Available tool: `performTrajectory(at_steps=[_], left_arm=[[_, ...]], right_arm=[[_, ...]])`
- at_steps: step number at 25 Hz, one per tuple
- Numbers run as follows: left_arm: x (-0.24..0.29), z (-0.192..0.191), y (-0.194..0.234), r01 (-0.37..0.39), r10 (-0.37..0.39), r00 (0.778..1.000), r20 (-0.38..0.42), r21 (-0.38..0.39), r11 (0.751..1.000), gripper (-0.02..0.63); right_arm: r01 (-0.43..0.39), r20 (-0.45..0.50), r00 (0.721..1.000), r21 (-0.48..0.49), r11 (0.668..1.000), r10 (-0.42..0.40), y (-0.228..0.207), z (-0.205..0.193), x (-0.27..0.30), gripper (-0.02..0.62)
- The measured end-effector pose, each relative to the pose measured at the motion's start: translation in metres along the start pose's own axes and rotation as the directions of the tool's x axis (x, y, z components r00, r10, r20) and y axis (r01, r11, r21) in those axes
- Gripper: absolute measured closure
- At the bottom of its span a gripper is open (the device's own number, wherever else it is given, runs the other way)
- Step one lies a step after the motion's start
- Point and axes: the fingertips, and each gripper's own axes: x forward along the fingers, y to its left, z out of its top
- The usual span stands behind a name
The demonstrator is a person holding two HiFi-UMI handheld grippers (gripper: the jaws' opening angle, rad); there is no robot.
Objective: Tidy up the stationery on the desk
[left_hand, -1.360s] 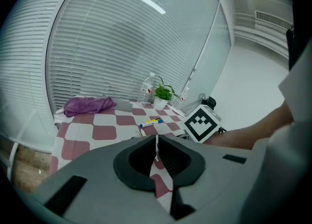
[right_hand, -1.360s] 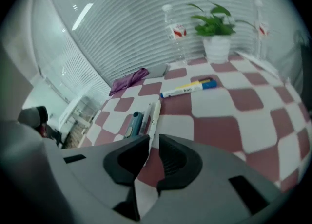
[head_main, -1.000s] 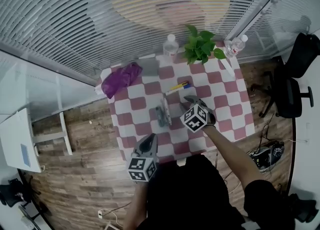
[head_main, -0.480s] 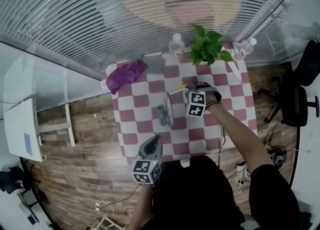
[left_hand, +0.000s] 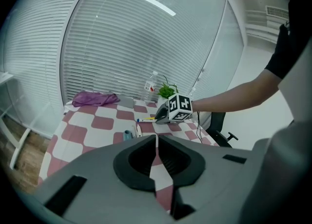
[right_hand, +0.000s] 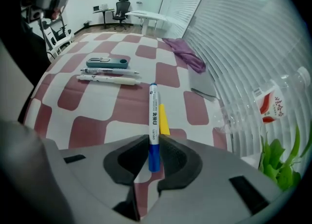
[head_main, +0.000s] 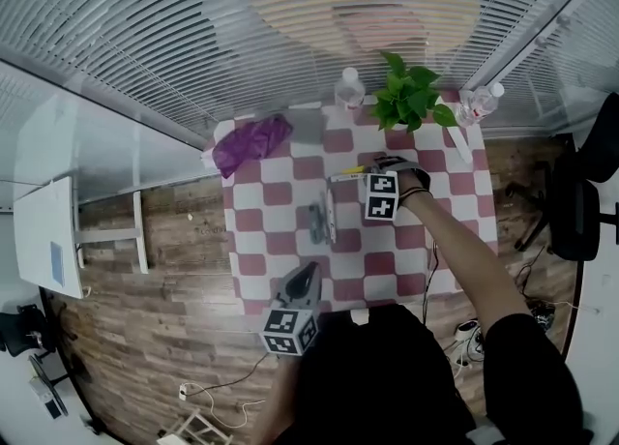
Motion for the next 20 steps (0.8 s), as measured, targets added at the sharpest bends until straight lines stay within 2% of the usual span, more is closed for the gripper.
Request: performTrajectory(at_steps=[7,9,11,13,16,18,20], left_arm=[[-0.002,0.003,-0.003,0.011,-0.011,1.000,-0.004,0.025,1.000,0.563],[-0.001,0.004,-0.004,0.022,-0.022,1.000,-0.007,0.038,0.999,0.563],[0.000,0.006,-0.006,0.035,-0.034,0.999,-0.008,0.049,0.998,0.563],[0.001,0.009,-0.007,0.050,-0.049,0.999,-0.007,0.056,0.997,0.563],[0.004,0.012,-0.006,0.068,-0.067,0.998,-0.006,0.071,0.995,0.563],[0.004,0.013,-0.005,0.079,-0.079,0.997,-0.005,0.078,0.994,0.563],[0.005,0.015,-0.002,0.091,-0.090,0.996,-0.005,0.081,0.993,0.563]], right_arm=[[0.040,0.007,0.999,0.118,0.992,-0.041,0.009,-0.006,-0.017,0.514],[0.047,0.028,0.998,0.209,0.977,-0.054,0.013,-0.007,-0.028,0.514],[0.034,0.066,0.996,0.337,0.941,-0.059,0.020,-0.006,-0.039,0.514],[0.000,0.106,0.993,0.473,0.881,-0.057,0.030,-0.004,-0.050,0.514],[-0.059,0.161,0.985,0.643,0.763,-0.060,0.046,0.004,-0.064,0.514],[-0.092,0.189,0.979,0.736,0.671,-0.073,0.056,0.011,-0.070,0.514],[-0.128,0.217,0.972,0.817,0.563,-0.094,0.065,0.018,-0.071,0.514]])
